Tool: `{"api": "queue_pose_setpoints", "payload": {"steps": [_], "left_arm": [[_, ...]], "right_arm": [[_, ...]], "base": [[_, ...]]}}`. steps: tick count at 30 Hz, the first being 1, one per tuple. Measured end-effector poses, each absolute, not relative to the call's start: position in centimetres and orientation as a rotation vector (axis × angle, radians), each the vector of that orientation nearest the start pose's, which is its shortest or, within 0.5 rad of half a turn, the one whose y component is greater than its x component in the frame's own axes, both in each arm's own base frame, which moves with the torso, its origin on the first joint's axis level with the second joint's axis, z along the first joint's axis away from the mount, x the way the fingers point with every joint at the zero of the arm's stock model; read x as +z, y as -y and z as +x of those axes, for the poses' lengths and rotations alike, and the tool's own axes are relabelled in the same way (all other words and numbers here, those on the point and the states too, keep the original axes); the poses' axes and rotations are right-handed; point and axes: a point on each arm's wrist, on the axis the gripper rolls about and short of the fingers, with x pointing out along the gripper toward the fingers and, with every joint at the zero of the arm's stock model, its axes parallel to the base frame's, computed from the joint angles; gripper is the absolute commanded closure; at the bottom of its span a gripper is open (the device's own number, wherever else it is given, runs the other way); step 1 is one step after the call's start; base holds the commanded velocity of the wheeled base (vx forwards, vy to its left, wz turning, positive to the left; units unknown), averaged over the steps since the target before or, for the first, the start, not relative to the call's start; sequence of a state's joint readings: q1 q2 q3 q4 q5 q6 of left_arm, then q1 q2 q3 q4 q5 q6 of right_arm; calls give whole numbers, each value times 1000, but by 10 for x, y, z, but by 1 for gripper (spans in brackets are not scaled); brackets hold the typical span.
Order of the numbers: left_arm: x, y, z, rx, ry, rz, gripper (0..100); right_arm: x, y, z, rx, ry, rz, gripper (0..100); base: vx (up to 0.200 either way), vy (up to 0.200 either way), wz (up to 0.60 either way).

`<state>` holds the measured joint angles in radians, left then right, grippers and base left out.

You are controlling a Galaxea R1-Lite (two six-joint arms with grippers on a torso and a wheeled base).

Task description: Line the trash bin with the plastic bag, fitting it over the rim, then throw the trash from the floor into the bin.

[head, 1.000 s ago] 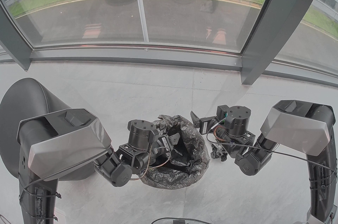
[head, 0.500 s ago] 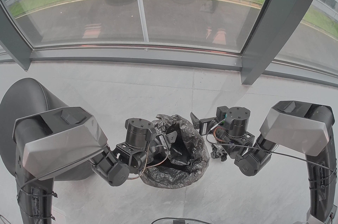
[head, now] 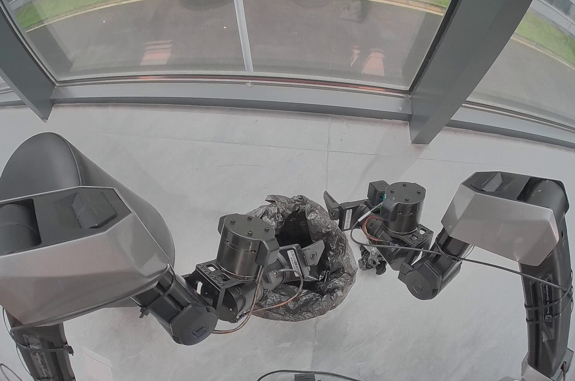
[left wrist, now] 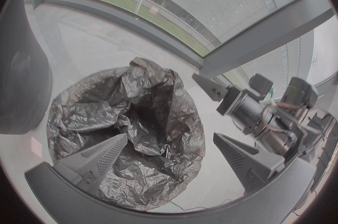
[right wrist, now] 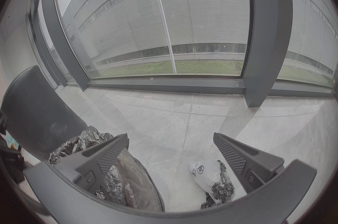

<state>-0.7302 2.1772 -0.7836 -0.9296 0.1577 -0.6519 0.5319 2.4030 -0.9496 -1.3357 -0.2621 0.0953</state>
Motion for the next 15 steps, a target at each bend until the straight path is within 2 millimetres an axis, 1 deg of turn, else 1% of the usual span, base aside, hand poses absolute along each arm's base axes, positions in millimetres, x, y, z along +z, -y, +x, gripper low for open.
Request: {"api": "queue_pose_setpoints", "payload": {"steps": [4,6,9,15], "left_arm": [[29,246,278,-394,-613,-404,0],[20,247,283,-382,-623,-396,0],[9,245,295,-362,-623,-374,0],[-7,231,331,-302,-592,-338,0]], "right_arm": [[25,-207,363,264,-121,49,0],[25,-207,363,264,-122,49,0],[25,-207,363,264,-122,49,0],[23,-207,364,263,-125,47,0]], "base": [[0,0,0],[0,0,0],[0,0,0],[0,0,0]]}}
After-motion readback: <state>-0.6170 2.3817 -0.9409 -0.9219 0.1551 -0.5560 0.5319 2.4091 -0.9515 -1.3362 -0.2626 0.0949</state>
